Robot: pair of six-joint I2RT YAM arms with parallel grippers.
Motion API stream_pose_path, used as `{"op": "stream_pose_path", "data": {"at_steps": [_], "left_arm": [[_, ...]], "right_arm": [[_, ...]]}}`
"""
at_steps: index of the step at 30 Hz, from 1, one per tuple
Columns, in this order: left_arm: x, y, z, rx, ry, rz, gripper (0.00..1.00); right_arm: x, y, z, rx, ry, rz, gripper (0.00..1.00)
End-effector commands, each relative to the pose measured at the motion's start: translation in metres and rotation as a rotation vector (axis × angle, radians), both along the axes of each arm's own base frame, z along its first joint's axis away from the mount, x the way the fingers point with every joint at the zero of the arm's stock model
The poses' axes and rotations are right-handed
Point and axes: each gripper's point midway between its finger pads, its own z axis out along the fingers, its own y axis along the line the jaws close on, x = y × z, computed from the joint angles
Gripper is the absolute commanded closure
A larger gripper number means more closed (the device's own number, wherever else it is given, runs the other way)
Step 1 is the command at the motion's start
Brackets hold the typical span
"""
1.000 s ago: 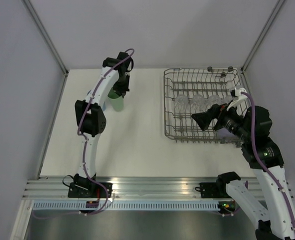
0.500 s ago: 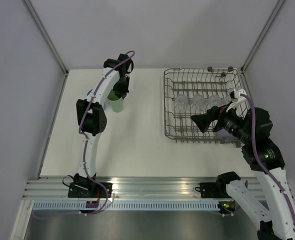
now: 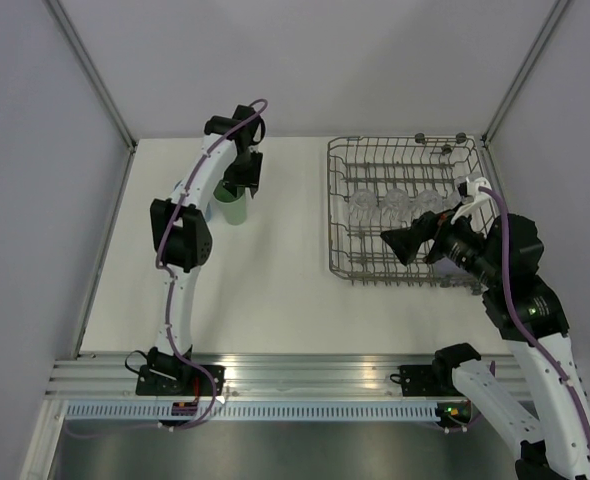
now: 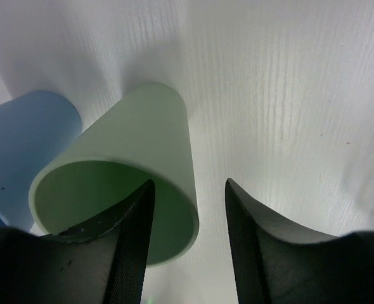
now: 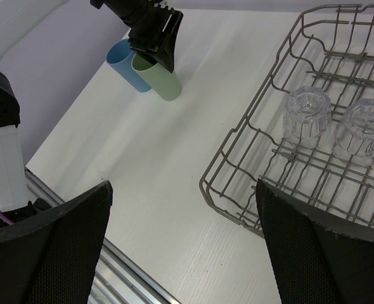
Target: Unload the cups from the dish rack
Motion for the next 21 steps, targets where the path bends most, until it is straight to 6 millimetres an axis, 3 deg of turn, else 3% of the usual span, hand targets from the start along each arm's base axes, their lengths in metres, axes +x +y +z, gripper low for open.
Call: {"op": "stream_pose_path", "data": {"at_steps": [1, 5, 8, 11, 12, 13, 14, 15, 16, 19, 20, 21], "left_arm": [[0.002, -0.002, 0.057, -0.054, -0.129, -0.007, 0.46], [-0.004, -0.002, 0.081, -0.081, -0.173, -0.002, 0.35], [-0.013, -0.003, 0.101, -0.105, -0.205, -0.005, 0.30], [-0.031, -0.005, 0.125, -0.139, -0.247, 0.002, 0.25], [-0.036, -0.008, 0.157, -0.182, -0.343, 0.009, 0.22], [-0.047, -0.009, 0.148, -0.183, -0.327, 0.007, 0.13], [-0.055, -0.016, 0.155, -0.204, -0.350, -0.009, 0.01], [-0.062, -0.021, 0.155, -0.224, -0.370, -0.015, 0.00], [-0.079, -0.024, 0.176, -0.251, -0.422, -0.032, 0.00], [-0.112, -0.018, 0.199, -0.260, -0.520, -0.013, 0.00], [-0.133, -0.022, 0.202, -0.269, -0.554, -0.031, 0.00], [-0.134, -0.019, 0.186, -0.244, -0.520, -0.017, 0.01]], "right_arm": [[0.006, -0.001, 0.004, -0.003, -0.011, -0.019, 0.02], [0.021, -0.019, -0.014, -0.041, 0.060, -0.149, 0.02], [0.036, -0.041, -0.038, -0.112, 0.140, -0.289, 0.02], [0.049, -0.080, -0.064, -0.233, 0.203, -0.505, 0.02], [0.050, -0.099, -0.068, -0.276, 0.213, -0.604, 0.02], [0.050, -0.110, -0.071, -0.302, 0.219, -0.660, 0.02], [0.050, -0.118, -0.073, -0.323, 0.223, -0.702, 0.02], [0.050, -0.124, -0.076, -0.341, 0.231, -0.738, 0.02], [0.049, -0.136, -0.075, -0.369, 0.228, -0.802, 0.02], [0.048, -0.144, -0.077, -0.396, 0.238, -0.838, 0.02], [0.047, -0.148, -0.078, -0.412, 0.237, -0.857, 0.02], [0.046, -0.148, -0.078, -0.414, 0.238, -0.857, 0.02]]}}
